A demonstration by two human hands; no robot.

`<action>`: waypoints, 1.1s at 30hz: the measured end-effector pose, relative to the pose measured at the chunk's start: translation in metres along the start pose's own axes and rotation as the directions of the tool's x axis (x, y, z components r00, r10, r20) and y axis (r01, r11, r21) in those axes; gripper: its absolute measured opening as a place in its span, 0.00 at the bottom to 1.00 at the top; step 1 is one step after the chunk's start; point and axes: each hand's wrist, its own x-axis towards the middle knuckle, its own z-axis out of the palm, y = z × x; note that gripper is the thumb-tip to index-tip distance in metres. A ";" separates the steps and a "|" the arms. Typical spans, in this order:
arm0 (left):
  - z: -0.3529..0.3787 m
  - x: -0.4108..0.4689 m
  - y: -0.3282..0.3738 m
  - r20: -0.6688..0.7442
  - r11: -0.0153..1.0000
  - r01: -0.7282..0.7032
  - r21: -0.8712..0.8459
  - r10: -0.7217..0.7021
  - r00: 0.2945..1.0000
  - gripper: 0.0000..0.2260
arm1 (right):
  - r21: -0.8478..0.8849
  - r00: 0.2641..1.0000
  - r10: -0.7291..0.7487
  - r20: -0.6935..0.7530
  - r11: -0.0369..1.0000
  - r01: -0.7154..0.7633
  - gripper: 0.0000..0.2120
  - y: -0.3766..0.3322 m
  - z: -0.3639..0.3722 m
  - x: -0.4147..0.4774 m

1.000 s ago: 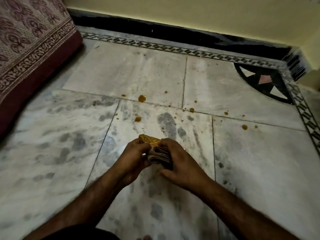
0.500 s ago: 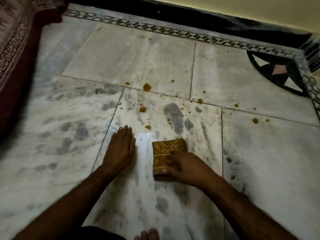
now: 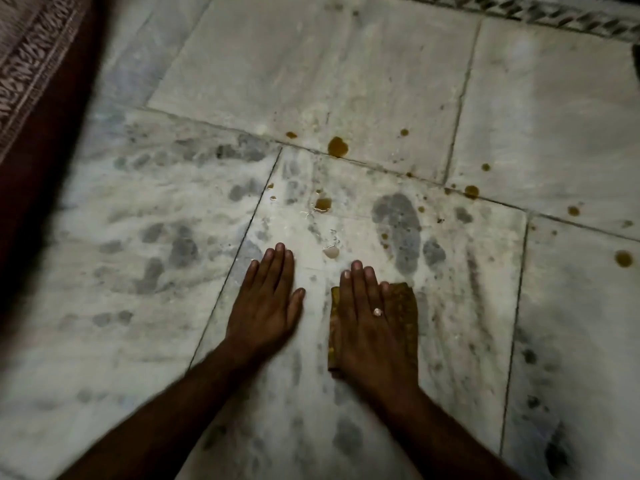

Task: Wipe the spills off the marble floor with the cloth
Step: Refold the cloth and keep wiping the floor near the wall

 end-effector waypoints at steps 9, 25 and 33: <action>-0.001 0.001 0.000 -0.009 0.999 0.047 0.017 -0.046 0.999 0.32 | -0.055 0.953 0.298 0.055 0.954 -0.295 0.34 0.024 0.009 -0.003; -0.003 0.002 -0.004 -0.053 1.000 0.006 -0.007 -0.006 0.999 0.30 | -0.097 0.995 -0.074 0.063 0.992 0.080 0.31 0.088 0.003 -0.003; -0.004 0.003 -0.004 -0.052 0.999 0.022 -0.037 -0.024 0.998 0.29 | -0.029 0.995 0.099 -0.023 0.995 -0.099 0.30 0.013 0.019 0.087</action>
